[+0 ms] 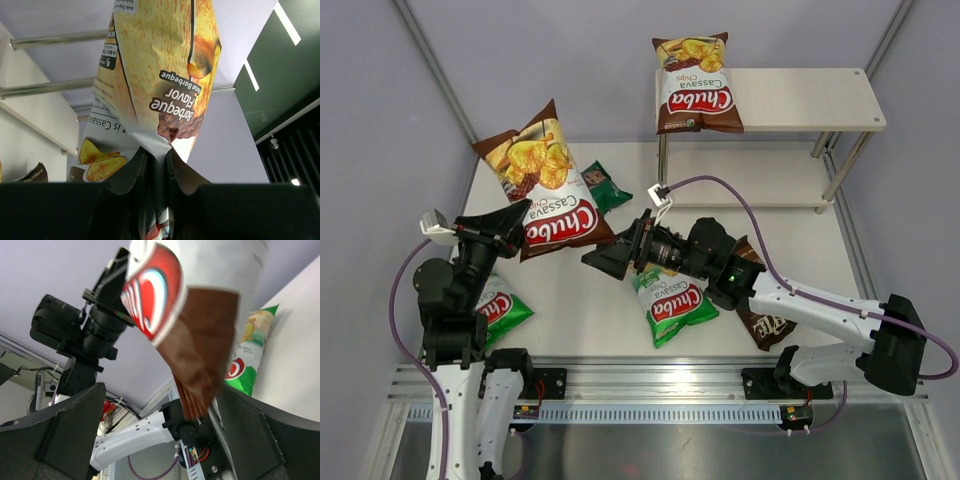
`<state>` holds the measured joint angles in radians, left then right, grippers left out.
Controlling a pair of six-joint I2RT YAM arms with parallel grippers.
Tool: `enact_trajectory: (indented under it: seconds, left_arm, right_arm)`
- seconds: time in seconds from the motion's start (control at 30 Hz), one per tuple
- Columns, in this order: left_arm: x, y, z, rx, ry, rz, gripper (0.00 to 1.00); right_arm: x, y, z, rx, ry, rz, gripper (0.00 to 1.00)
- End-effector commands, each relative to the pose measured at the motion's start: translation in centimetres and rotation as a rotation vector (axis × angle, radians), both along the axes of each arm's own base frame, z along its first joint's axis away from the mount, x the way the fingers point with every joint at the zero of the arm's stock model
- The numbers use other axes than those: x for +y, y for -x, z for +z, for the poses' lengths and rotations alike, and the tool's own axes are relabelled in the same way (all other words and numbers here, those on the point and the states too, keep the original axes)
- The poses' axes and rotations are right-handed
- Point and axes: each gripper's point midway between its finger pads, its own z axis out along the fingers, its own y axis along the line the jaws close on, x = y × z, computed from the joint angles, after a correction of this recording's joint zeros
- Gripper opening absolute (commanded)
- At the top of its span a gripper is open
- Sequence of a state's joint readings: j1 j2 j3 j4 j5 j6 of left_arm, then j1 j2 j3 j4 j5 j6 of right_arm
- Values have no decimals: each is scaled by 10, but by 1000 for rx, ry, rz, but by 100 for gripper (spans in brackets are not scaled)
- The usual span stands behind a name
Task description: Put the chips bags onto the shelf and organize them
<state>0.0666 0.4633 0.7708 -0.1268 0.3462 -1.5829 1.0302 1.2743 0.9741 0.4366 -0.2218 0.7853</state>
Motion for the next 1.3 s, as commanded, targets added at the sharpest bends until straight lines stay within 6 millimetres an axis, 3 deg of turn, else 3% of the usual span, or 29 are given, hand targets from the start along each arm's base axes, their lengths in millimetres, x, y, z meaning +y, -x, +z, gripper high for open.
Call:
enact_trajectory:
  seconds: [0.0,0.27,0.47,0.6,0.7,0.77,0.8,0.87,1.0,1.03,1.13,1.17,1.27]
  left_arm:
    - [-7,17,20,-37,77,-46,0]
    - [-11,50,30,-58,129,-73,0]
    - [-7,60,34,-63,150,-55,0]
    - [-11,66,34,-61,158,-80,0]
    - [-13,68,32,-58,156,-91,0]
    - [-14,69,30,-56,149,-93,0]
    - [-13,68,29,-55,147,-88,0]
    - [-13,65,25,-49,140,-84,2]
    - [-12,59,22,-59,103,-69,12]
    - [-12,59,22,-62,95,-66,22]
    - [-14,53,18,-53,65,-69,38]
    - [-15,50,18,-59,51,-71,48]
    - [-16,48,18,-65,15,-68,63]
  right_arm:
    - [2,-1,59,-158,-116,-76,99]
    - [14,-10,56,-158,-84,-148,99]
    - [26,-13,58,-154,-72,-218,99]
    - [22,-22,62,-137,-114,-286,100]
    - [25,-18,68,-154,-142,-257,97]
    - [27,-12,75,-168,-166,-227,89]
    - [29,-7,76,-181,-170,-197,77]
    - [29,-2,80,-196,-179,-177,66]
    - [22,7,85,-238,-176,-145,45]
    - [21,8,83,-239,-163,-142,43]
    - [10,11,85,-261,-151,-150,37]
    - [8,11,86,-263,-145,-153,28]
    - [-2,14,90,-282,-129,-161,22]
